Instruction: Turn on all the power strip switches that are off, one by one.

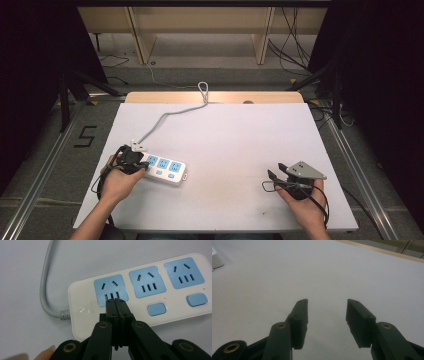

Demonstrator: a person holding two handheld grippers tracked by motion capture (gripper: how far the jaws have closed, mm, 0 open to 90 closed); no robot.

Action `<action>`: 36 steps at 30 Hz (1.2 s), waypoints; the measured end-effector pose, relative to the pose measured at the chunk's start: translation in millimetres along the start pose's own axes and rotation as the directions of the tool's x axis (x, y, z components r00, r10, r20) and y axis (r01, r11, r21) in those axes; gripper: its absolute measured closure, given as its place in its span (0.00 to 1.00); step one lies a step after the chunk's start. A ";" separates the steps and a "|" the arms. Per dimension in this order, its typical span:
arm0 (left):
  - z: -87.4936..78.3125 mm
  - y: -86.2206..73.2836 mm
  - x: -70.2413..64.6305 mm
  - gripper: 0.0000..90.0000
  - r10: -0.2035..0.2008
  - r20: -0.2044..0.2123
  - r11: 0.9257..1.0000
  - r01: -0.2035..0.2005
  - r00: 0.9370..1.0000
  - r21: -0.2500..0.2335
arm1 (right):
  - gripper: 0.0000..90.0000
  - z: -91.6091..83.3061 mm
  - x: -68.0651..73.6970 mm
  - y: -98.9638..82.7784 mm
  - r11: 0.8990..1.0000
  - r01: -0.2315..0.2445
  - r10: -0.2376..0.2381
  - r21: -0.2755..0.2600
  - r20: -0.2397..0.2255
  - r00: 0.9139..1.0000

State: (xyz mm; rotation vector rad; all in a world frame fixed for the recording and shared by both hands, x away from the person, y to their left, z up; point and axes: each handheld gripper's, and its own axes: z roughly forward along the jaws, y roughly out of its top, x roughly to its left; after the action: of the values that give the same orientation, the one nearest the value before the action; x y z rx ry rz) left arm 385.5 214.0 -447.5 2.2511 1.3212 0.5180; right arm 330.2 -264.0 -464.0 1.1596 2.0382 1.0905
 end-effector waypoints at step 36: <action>1.9 -0.3 2.3 1.00 0.003 0.021 1.000 -0.003 1.000 0.002 | 0.59 1.0 -0.7 -0.7 1.000 -0.002 0.002 0.008 -0.004 1.000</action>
State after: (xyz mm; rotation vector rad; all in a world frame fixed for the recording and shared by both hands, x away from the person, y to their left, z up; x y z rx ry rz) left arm 387.4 215.8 -449.0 2.2544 1.3083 0.4931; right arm 331.0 -264.5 -465.1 1.1643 2.0463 1.0870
